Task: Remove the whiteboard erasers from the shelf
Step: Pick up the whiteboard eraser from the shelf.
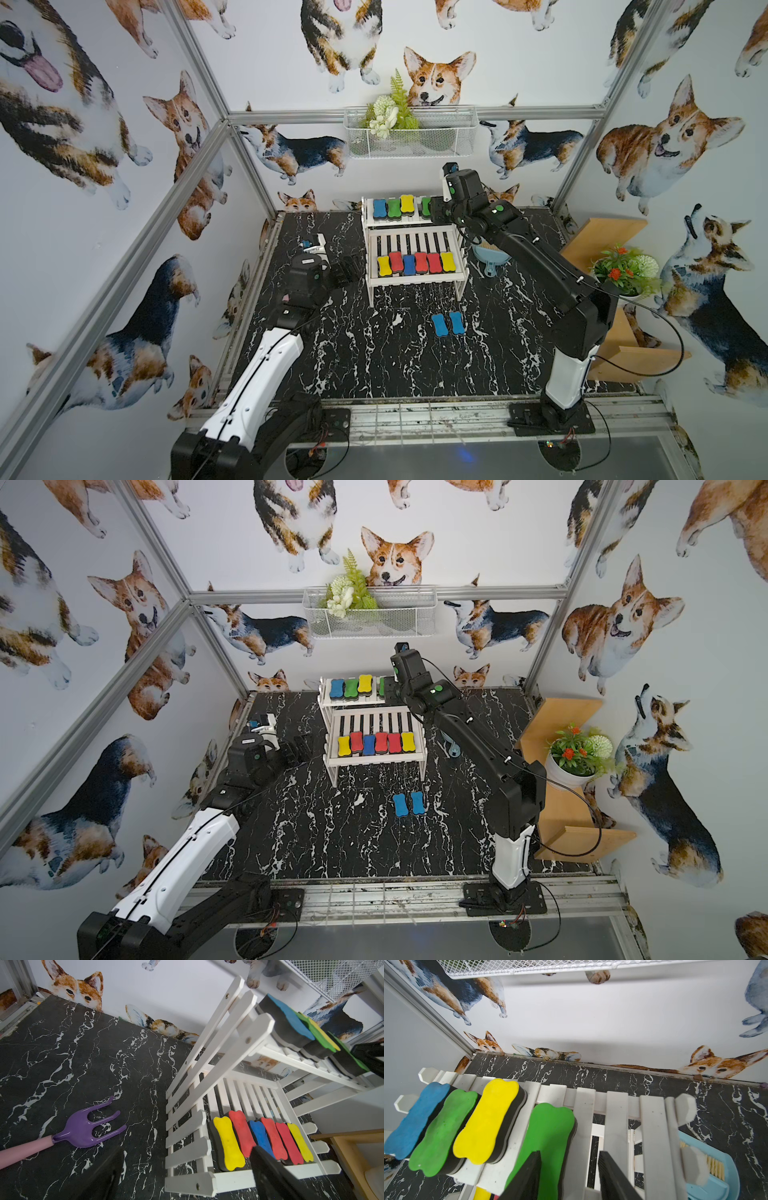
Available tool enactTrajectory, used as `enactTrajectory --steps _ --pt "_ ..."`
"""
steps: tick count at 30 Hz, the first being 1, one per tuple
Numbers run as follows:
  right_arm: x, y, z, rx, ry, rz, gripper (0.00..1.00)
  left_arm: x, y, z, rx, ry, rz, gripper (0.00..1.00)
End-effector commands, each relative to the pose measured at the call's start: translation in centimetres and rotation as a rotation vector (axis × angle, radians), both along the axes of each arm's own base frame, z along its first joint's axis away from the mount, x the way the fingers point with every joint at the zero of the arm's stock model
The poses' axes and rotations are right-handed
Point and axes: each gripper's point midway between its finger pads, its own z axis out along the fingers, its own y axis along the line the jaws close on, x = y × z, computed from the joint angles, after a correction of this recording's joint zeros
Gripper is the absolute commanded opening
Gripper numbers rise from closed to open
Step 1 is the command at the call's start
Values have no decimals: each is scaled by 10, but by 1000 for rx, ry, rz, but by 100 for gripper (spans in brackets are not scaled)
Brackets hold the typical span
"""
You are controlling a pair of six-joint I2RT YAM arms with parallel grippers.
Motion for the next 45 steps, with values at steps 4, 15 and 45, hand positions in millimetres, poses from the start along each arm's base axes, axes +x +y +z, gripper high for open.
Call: enactTrajectory --steps 4,15,45 --pt "-3 5 30 -16 -43 12 61 0 1 4 4 -14 2 99" --pt "0 17 2 -52 -8 -23 72 1 1 4 7 -12 4 99" --pt "-66 19 31 77 -74 -29 39 0 3 8 10 -25 13 100"
